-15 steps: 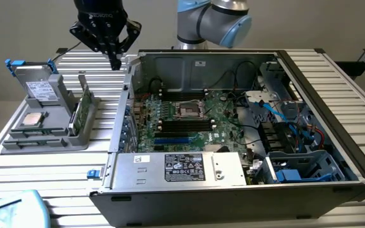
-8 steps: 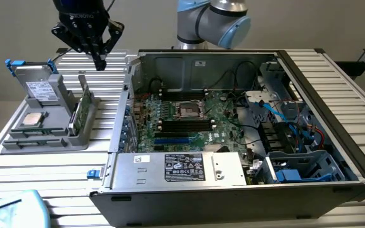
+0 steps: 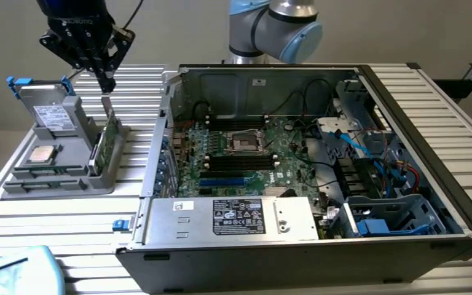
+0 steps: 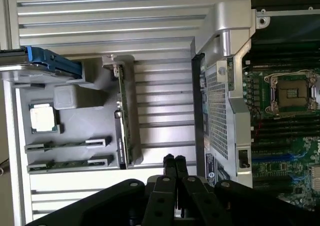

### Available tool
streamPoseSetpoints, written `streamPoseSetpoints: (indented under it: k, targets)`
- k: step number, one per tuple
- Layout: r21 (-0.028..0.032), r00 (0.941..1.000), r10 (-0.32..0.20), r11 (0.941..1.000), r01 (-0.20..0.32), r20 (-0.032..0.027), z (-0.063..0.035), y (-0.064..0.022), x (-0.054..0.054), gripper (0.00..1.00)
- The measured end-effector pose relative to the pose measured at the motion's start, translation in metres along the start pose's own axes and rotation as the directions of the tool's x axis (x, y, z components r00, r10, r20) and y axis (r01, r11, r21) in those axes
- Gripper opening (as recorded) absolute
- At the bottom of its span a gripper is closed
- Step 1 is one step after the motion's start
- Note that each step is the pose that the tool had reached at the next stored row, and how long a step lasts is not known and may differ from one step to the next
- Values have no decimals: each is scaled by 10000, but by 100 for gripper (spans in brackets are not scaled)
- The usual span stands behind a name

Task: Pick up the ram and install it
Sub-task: 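Reach for the ram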

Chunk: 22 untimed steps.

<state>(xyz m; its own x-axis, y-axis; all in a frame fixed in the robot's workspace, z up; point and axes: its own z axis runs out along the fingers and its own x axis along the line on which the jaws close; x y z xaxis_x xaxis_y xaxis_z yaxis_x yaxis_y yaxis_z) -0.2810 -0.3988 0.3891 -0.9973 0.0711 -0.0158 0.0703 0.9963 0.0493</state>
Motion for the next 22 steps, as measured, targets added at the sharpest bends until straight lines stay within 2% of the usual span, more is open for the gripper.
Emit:
streamPoseSetpoints:
  k: [13,22]
  targets:
    - [-39,10000,1,10000,-1,-2,-4,-56,587,10]
    - [-38,10000,2,10000,-2,-3,12,-159,986,10]
